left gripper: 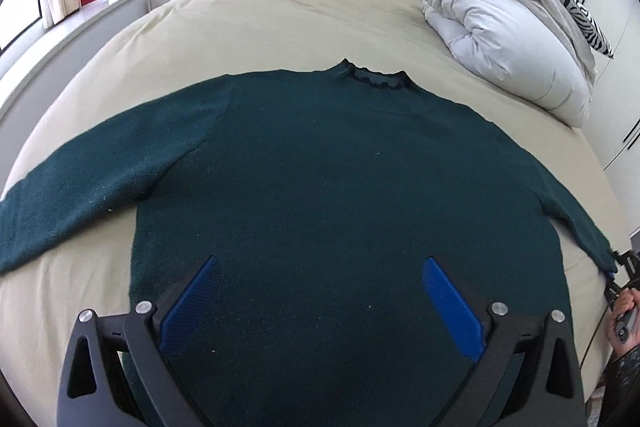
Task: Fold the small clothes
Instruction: 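Grasp a sleeve cuff with the right gripper and lift it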
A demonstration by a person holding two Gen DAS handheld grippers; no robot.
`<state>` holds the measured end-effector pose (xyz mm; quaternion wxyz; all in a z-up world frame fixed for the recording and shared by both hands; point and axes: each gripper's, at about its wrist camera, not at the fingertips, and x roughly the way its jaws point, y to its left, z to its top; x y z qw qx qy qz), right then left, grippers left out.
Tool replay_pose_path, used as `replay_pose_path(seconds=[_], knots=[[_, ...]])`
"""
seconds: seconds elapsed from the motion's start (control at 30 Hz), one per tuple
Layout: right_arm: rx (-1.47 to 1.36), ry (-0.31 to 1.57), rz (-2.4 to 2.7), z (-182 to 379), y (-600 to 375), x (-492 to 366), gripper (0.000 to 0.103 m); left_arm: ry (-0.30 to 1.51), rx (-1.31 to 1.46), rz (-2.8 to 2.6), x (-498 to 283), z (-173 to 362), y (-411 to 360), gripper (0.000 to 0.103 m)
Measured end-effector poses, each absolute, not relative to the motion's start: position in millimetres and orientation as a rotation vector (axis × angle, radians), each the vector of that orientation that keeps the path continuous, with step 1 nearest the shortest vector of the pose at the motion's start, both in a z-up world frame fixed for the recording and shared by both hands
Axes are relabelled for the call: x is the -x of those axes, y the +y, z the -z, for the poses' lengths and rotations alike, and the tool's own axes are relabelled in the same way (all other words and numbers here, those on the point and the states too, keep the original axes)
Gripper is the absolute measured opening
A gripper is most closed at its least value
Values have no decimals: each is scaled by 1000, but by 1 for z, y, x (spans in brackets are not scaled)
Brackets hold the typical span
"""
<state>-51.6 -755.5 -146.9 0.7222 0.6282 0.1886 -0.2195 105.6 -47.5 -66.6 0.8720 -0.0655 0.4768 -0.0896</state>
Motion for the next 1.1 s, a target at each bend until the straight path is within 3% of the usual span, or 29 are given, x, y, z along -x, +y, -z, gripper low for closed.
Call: replay_pose_path(seconds=[0.03,0.1,0.33,0.53,0.73,0.87,0.93,1.0,1.1], knots=[[-1385,422,499,149,-763,48,21,996,155,195,-108,67,-46,103],[-1356,444,529,149,-773,54,9,994,206,223,-112,68,-42,103],[-1015,521,468,74,-742,-11,7,992,406,311,-133,73,-25,97],[-655,597,114,1,-592,-119,6,973,537,345,-147,78,-5,91],[-473,779,-165,47,-419,-187,7,989,639,381,-157,91,10,88],[-408,898,-231,104,-363,-197,14,1027,689,421,-170,103,3,88],[-428,913,-279,121,-355,-182,35,1037,694,434,-175,105,-4,88],[-467,878,-310,122,-360,-157,47,1049,700,456,-182,108,-18,89],[-457,851,-314,117,-361,-121,48,1078,678,486,-193,114,-43,89]])
